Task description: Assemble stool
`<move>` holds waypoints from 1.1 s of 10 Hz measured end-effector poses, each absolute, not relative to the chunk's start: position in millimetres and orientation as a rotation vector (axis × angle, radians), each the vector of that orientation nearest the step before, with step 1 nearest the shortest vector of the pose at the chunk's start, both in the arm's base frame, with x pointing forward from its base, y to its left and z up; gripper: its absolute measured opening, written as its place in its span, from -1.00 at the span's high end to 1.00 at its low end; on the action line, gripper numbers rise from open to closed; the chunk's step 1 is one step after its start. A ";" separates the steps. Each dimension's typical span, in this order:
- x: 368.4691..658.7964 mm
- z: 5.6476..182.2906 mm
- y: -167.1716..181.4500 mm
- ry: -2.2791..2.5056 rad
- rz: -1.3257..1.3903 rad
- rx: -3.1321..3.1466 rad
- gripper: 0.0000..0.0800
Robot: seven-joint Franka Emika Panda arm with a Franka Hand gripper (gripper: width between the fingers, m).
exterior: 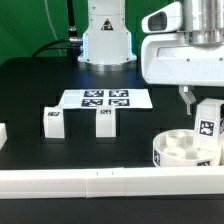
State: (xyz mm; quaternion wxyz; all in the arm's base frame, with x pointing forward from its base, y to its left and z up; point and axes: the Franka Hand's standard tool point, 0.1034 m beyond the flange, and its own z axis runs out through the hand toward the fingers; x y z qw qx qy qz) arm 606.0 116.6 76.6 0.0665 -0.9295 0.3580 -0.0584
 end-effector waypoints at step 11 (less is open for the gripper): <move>612.3 80.6 108.8 2.178 -0.020 -1.755 0.15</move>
Offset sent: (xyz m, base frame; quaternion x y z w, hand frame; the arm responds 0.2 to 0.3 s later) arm -0.0112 0.0038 -0.0078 0.0330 -0.0246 0.2973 0.9539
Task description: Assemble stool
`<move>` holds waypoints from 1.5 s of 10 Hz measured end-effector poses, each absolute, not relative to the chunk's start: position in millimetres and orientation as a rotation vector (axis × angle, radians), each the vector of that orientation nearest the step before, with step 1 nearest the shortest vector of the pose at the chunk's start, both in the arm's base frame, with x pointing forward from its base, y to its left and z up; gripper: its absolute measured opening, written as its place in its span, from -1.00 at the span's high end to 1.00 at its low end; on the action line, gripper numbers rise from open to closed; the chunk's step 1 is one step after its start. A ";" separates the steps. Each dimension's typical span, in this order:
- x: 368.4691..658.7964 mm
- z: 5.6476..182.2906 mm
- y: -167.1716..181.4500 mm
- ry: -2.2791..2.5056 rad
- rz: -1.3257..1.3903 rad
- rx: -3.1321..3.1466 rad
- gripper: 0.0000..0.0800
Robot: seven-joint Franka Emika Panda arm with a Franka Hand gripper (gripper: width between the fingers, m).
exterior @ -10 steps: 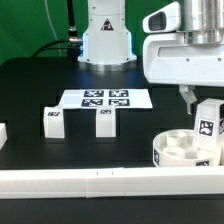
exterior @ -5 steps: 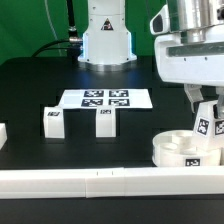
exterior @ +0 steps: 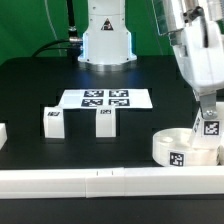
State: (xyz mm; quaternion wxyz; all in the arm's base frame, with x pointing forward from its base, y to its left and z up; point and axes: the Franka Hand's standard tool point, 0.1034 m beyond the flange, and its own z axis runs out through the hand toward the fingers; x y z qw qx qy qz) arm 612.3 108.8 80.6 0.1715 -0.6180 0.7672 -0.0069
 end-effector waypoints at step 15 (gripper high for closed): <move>623.3 138.9 110.7 1.927 0.039 -2.065 -0.62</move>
Offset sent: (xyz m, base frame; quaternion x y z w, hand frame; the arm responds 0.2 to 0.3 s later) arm 0.0000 0.0000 0.0000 0.0000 0.0000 0.1296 0.9916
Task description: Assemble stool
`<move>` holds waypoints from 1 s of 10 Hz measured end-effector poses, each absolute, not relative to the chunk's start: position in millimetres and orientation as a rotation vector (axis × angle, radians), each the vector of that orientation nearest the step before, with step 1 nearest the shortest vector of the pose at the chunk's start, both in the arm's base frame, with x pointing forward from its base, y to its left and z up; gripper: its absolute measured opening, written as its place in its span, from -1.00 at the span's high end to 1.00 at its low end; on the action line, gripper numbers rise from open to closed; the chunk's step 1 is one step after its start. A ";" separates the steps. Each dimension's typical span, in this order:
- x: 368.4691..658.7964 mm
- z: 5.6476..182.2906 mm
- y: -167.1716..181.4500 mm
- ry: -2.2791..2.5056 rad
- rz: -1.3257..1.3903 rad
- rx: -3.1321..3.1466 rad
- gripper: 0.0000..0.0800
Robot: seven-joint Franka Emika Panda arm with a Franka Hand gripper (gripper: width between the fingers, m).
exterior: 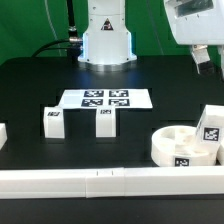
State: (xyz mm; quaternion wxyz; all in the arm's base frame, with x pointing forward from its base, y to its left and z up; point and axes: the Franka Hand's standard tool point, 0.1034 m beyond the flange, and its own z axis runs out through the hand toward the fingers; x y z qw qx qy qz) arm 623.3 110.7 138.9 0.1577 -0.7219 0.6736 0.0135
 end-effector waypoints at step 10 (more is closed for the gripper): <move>610.5 143.8 34.3 1.570 -0.070 -2.360 -0.62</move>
Offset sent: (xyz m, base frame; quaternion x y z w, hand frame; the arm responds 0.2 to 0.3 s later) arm -0.0271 -0.0469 0.0029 0.0123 0.0037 -0.1305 0.9914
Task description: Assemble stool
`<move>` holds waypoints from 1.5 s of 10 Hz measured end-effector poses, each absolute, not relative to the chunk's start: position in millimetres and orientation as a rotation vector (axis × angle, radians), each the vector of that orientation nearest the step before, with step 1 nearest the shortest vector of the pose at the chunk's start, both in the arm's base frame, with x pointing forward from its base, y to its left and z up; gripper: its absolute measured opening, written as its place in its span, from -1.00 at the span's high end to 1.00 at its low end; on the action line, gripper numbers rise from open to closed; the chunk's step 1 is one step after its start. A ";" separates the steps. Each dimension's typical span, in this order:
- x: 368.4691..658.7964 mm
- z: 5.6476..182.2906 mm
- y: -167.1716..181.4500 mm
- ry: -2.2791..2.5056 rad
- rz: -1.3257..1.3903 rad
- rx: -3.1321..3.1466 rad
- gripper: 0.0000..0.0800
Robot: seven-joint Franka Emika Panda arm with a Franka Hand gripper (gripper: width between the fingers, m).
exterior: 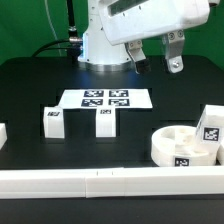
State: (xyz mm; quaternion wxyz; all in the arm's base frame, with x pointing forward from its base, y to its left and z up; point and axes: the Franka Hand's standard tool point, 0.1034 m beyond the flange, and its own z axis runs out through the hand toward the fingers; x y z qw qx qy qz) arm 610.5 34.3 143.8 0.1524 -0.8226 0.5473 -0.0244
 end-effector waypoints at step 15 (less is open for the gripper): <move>578.7 81.0 -11.1 0.020 -0.291 -3.095 -0.62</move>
Offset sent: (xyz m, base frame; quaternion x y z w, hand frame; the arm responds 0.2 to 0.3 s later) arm -0.0052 -0.0067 -0.0209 -0.0597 -0.0140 -0.2387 0.9691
